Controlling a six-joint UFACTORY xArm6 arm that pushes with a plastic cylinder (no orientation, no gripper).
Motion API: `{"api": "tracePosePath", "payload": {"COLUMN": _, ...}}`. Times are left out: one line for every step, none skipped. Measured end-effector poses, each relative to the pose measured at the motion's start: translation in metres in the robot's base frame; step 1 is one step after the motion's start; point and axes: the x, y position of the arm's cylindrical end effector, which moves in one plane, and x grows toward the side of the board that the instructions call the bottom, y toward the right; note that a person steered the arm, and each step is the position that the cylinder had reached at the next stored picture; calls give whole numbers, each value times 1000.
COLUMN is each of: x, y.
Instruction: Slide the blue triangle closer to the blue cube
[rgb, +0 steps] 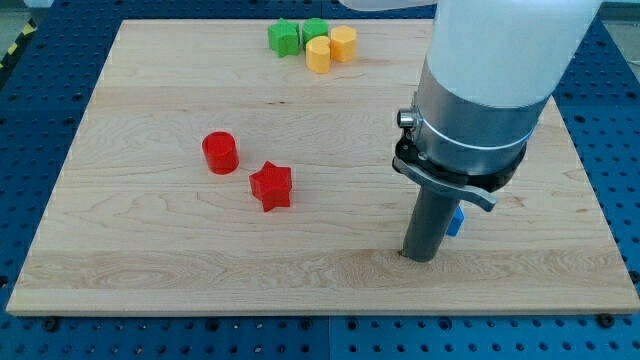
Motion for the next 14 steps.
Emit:
{"api": "tracePosePath", "payload": {"x": -3, "y": 14}}
{"api": "tracePosePath", "payload": {"x": -18, "y": 36}}
{"api": "tracePosePath", "payload": {"x": -38, "y": 51}}
{"api": "tracePosePath", "payload": {"x": -43, "y": 47}}
{"api": "tracePosePath", "payload": {"x": -48, "y": 25}}
{"api": "tracePosePath", "payload": {"x": -69, "y": 17}}
{"api": "tracePosePath", "payload": {"x": -88, "y": 17}}
{"api": "tracePosePath", "payload": {"x": -114, "y": 17}}
{"api": "tracePosePath", "payload": {"x": -141, "y": 14}}
{"api": "tracePosePath", "payload": {"x": -169, "y": 2}}
{"api": "tracePosePath", "payload": {"x": -186, "y": -9}}
{"api": "tracePosePath", "payload": {"x": -177, "y": -11}}
{"api": "tracePosePath", "payload": {"x": -175, "y": -11}}
{"api": "tracePosePath", "payload": {"x": -176, "y": -11}}
